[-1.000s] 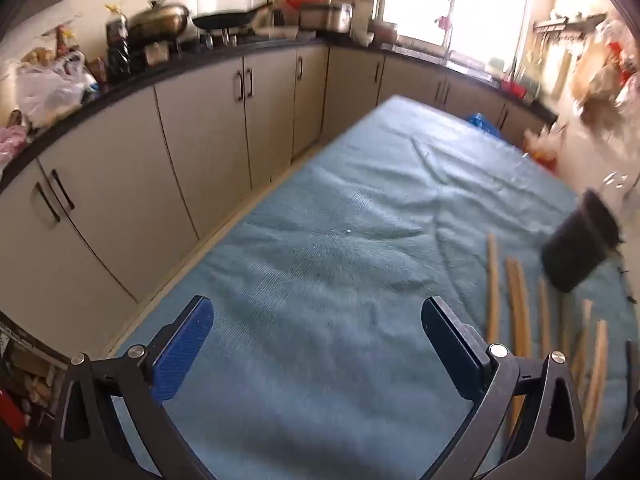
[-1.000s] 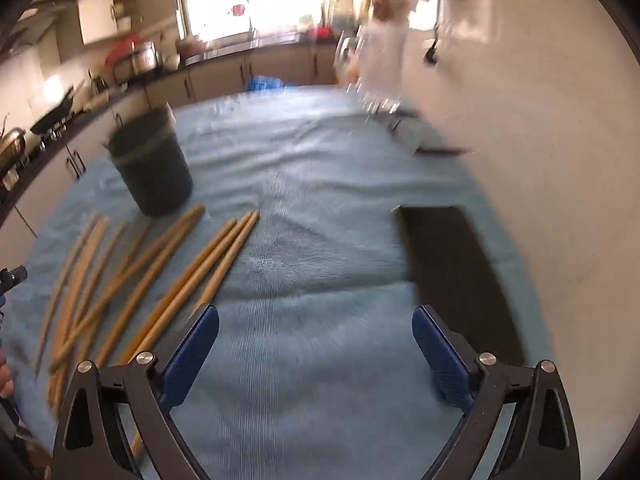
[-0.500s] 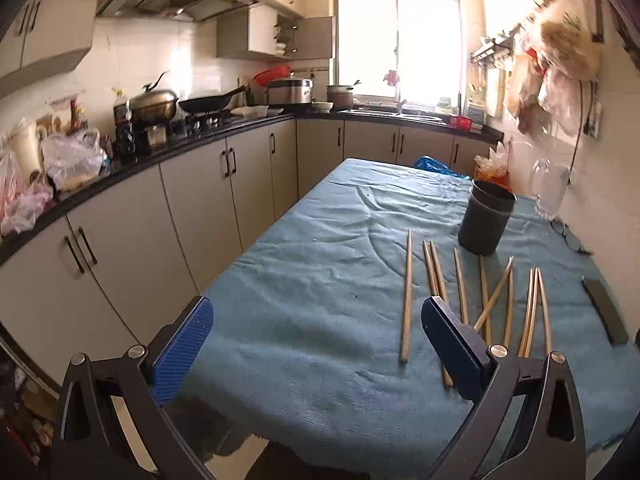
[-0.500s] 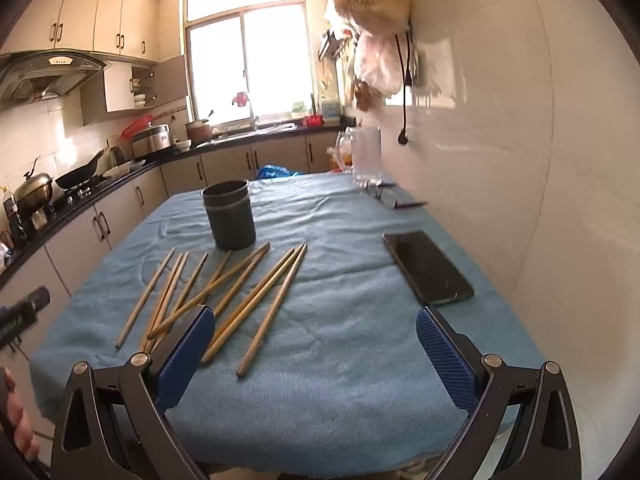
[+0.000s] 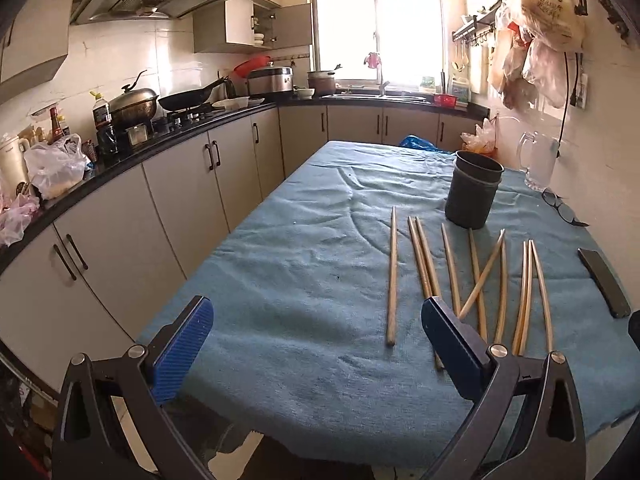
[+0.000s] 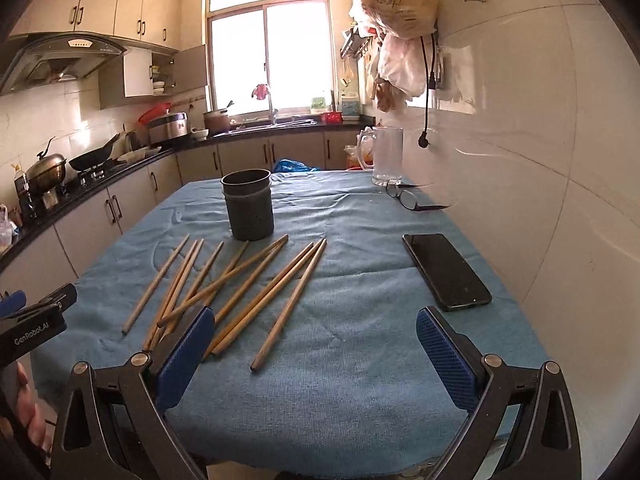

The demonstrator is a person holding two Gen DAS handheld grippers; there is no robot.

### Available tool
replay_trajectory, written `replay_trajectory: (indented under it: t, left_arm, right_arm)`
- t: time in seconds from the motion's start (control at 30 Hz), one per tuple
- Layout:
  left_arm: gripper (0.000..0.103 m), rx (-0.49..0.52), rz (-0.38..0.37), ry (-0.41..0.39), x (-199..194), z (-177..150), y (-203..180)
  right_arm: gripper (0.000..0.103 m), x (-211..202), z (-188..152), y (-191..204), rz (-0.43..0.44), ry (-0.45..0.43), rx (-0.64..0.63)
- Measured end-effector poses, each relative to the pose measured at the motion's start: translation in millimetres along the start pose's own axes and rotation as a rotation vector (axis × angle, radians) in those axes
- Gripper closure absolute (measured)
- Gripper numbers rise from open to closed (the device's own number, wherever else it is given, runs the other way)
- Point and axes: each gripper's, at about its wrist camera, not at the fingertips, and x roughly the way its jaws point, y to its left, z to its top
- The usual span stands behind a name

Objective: Organize utensils

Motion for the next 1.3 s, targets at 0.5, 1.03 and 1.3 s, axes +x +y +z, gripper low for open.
replay_trajectory:
  t: [0.5,1.03,1.3]
  left_arm:
    - [0.0,-0.004,-0.007,0.033,8,-2,1]
    - [0.0,-0.005,-0.011,0.042,11,-3,1]
    - [0.0,-0.005,-0.011,0.042,11,-3,1]
  right_arm:
    - [0.001,8,-5,2,0.005,0.036,0.006]
    - [0.001,12,-7,2,0.001,0.061,0.012]
    - [0.001,14,-8,1,0.0,0.071,0.017]
